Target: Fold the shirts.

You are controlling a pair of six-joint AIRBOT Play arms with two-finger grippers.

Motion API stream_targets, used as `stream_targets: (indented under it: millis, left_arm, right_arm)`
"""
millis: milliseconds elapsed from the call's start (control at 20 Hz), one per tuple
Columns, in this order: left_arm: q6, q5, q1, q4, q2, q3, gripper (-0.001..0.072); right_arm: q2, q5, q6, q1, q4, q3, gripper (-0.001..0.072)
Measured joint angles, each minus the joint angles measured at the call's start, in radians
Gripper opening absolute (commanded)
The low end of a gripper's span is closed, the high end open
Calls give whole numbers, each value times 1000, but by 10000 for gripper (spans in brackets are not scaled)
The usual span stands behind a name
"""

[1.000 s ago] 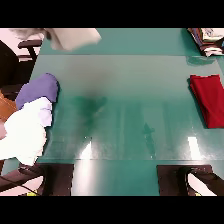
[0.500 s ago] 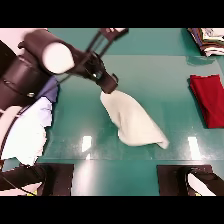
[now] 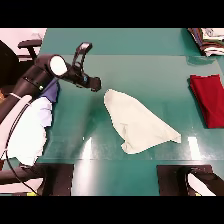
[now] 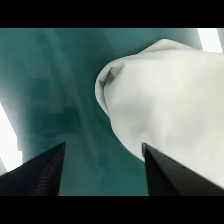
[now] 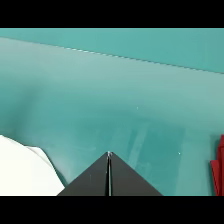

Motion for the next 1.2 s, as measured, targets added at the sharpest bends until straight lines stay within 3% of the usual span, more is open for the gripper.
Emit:
stream_targets:
  millis: [250,300,450,650,850,900,950,1000,1200]
  left_arm:
    - [138,143,27,-283,-137,-85,569]
    - [169,162,30,-336,-161,-90,508]
    - [234,198,33,-451,-206,-97,33]
    - [268,181,54,-476,-219,-49,26]
    - [278,106,105,-373,-144,8,27]
    - [279,89,117,-342,-119,14,27]
    - [280,70,127,-311,-93,20,28]
    - [282,50,134,-281,-75,23,28]
    - [283,-19,145,-213,-38,28,28]
  right_arm:
    - [-2,5,0,0,0,-1,20]
    - [-5,7,0,0,0,-1,20]
    - [-26,39,0,0,1,-1,20]
    - [-85,146,0,-13,2,-5,20]
    - [-108,245,0,-98,3,-146,21]
    - [-100,245,0,-126,3,-216,70]
    - [-88,241,0,-157,9,-302,346]
    - [-77,225,0,-188,18,-390,539]
    - [-77,97,-31,-297,151,-760,527]
